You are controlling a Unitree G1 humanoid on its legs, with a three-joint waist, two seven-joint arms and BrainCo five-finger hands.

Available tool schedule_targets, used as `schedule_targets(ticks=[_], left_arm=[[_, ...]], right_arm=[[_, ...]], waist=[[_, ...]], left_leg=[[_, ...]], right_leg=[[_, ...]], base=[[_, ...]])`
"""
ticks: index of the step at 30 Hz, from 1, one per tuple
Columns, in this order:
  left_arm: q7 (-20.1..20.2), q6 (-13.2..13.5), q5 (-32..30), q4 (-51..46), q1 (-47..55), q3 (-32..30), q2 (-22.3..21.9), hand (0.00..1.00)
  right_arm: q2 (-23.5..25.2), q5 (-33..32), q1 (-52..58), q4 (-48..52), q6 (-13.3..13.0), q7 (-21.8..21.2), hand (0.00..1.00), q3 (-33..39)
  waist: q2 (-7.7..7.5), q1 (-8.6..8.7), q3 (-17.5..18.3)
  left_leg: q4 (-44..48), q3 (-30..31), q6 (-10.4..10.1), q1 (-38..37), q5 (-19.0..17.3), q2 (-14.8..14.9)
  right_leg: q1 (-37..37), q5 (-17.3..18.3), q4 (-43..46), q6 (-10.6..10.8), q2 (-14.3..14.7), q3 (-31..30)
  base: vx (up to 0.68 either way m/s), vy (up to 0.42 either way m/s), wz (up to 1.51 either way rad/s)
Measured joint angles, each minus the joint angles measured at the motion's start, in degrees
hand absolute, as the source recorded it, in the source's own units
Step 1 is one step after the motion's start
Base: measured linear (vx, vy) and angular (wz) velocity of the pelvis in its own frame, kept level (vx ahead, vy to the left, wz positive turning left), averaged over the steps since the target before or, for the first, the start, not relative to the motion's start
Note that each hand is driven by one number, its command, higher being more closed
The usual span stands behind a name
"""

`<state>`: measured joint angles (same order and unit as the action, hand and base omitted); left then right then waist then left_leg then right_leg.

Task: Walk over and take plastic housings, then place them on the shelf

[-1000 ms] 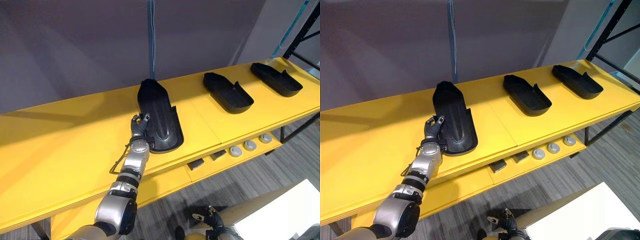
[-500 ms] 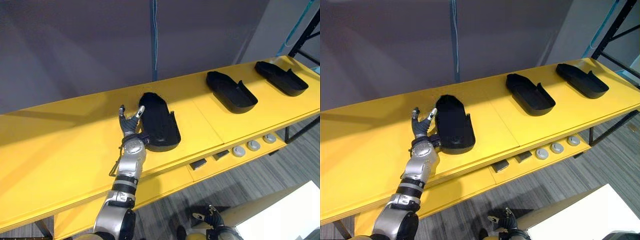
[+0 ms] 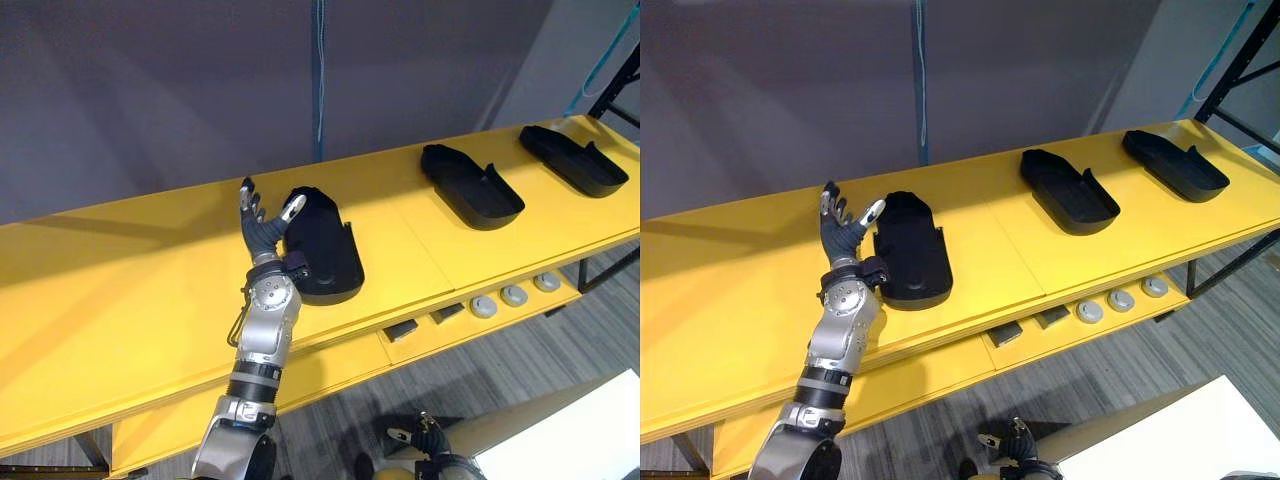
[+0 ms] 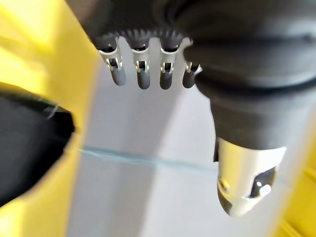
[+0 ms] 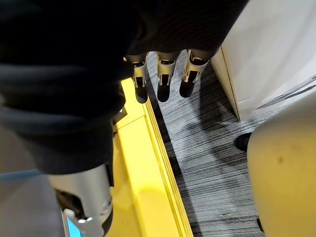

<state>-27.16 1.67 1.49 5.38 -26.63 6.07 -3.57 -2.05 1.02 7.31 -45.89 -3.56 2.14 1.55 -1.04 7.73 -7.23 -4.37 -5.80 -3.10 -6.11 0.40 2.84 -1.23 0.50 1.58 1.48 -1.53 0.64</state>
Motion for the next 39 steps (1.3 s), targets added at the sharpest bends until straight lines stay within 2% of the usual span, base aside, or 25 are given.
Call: schedule_targets(ticks=[2,7,11,17,27,37,39], left_arm=[[2.47,0.78,-3.53,-4.42,3.87,5.15,-0.05,1.0],[6.37,2.18,-9.82,-6.89,12.19,13.17,0.37,1.0],[9.32,3.39,-12.52,-6.39,18.07,16.14,1.65,1.0],[11.54,3.53,-14.18,-0.05,22.18,17.06,1.87,1.0],[11.58,2.03,-15.34,9.15,19.44,17.32,2.03,1.0],[10.9,1.37,-16.6,16.15,11.98,15.23,2.11,1.0],[10.78,1.25,-17.06,16.82,10.92,13.78,2.09,1.0]], right_arm=[[-0.22,-0.28,0.08,-0.3,-0.07,0.0,0.0,0.06],[-0.33,-0.29,0.38,-0.36,-0.3,0.01,0.0,0.49],[-0.25,-0.31,0.44,-0.44,-0.35,0.1,0.0,0.46],[-0.21,-0.3,1.04,-1.04,-0.35,0.73,0.0,0.45],[-0.01,-0.19,0.9,-1.7,-0.35,1.27,0.0,0.43],[0.12,0.08,0.1,-2.24,-0.34,1.16,0.0,-0.46],[0.31,0.18,-0.24,-2.24,-0.35,1.11,0.0,-0.55]], waist=[[0.24,-0.62,0.1],[0.99,-0.98,0.55],[1.2,-1.09,0.7],[1.26,-2.35,1.76],[0.97,-2.19,2.29],[0.08,-1.35,1.9],[-0.1,-0.38,1.79]], left_leg=[[0.11,-0.1,0.12,-0.03,-0.11,0.0],[0.16,-0.28,0.25,-0.16,-0.25,-0.03],[0.07,-0.43,0.24,-0.65,-0.25,0.09],[-0.47,-0.53,0.2,-0.68,-0.26,0.45],[-0.55,-0.51,0.13,-0.02,-0.3,0.66],[-0.55,-1.89,0.07,0.07,-0.35,0.69],[-0.55,-2.12,-0.03,0.11,-0.46,0.67]], right_leg=[[0.01,0.04,0.15,0.06,0.0,-0.07],[0.13,0.2,0.62,0.28,-0.06,-0.28],[-0.38,0.18,0.46,0.27,0.08,-0.25],[-0.94,-0.12,-1.1,-0.01,0.4,0.04],[-1.85,-1.59,-4.48,-0.1,0.63,0.41],[-2.01,-3.25,-6.46,-0.07,0.73,-0.74],[-1.82,-3.26,-6.46,-0.06,0.73,-1.23]], base=[[0.0,0.0,0.0],[0.0,0.0,0.0],[0.0,0.0,0.0],[0.0,0.0,0.0],[0.0,0.0,0.01],[-0.03,0.005,-0.07],[-0.01,0.008,-0.07]])
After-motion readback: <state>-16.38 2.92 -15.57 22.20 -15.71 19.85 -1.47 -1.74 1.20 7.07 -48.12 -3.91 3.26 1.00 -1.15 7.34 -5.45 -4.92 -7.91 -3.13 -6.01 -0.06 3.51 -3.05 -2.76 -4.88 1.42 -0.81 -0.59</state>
